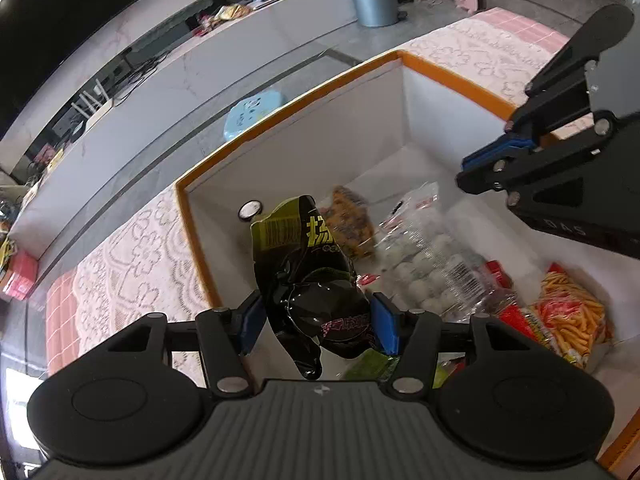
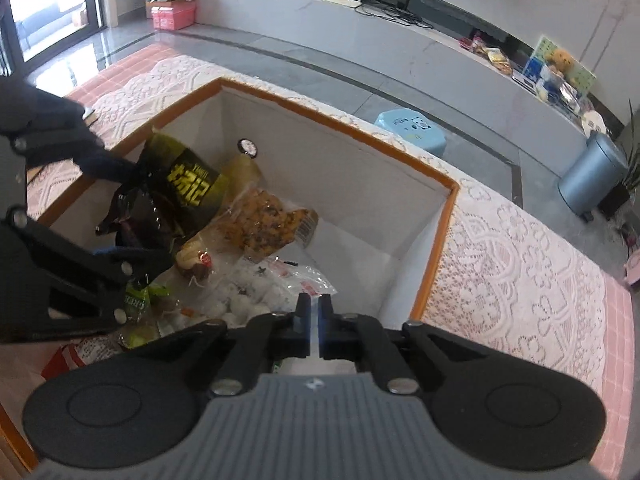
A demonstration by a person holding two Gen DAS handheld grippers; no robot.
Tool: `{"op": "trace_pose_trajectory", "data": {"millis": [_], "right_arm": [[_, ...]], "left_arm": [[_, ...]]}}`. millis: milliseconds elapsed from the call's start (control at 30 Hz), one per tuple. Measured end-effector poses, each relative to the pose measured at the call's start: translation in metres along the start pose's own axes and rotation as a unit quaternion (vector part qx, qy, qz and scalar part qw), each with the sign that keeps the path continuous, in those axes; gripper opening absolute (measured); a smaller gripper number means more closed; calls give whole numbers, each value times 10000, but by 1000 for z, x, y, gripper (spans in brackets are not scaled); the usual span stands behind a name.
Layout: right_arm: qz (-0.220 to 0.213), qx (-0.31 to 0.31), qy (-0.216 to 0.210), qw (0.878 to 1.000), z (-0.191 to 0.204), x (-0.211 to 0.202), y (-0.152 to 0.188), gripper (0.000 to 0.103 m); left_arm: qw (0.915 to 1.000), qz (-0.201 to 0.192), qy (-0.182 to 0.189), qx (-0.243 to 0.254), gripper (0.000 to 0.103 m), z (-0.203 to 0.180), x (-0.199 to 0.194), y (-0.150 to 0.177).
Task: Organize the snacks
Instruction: 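Open the right tool to drop the candy tray while the left tool releases the dark bag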
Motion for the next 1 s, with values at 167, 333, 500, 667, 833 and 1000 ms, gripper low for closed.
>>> {"op": "trace_pose_trajectory", "data": {"millis": [167,333,500,667,833,1000], "right_arm": [[-243,237,-66,9994,-5,-11,2,2],[-544,567,-3,9969,-22,-35,3,2],[-799,1019,98,9915,-43,-56,12,4],[-738,1069,241,9912,-49,-53,24,4],[-657,1180,172,9907,-51,-47,34,5],[-628,1254,98,9901,-54,-48,38,5]], "left_arm": [[9980,-284,414,-373,64,1,-11,-6],[9875,-349,1256,-881,64,-1,-16,-18],[9817,-233,1612,-981,64,-20,-9,-28],[9774,82,1803,-1105,65,-35,6,-30],[9770,339,1765,-1148,66,-38,16,-27],[9779,412,1658,-1206,67,-37,18,-26]]}}
Point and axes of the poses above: each gripper's, at about its wrist camera, not at the fingertips, and x roughly the way its jaws point, z to its left, y to its underside, the point moved 2 cm from there along x, roughly the way its jaws point, and after that the axes turned 5 degrees about -y, right-handed, at the moved point
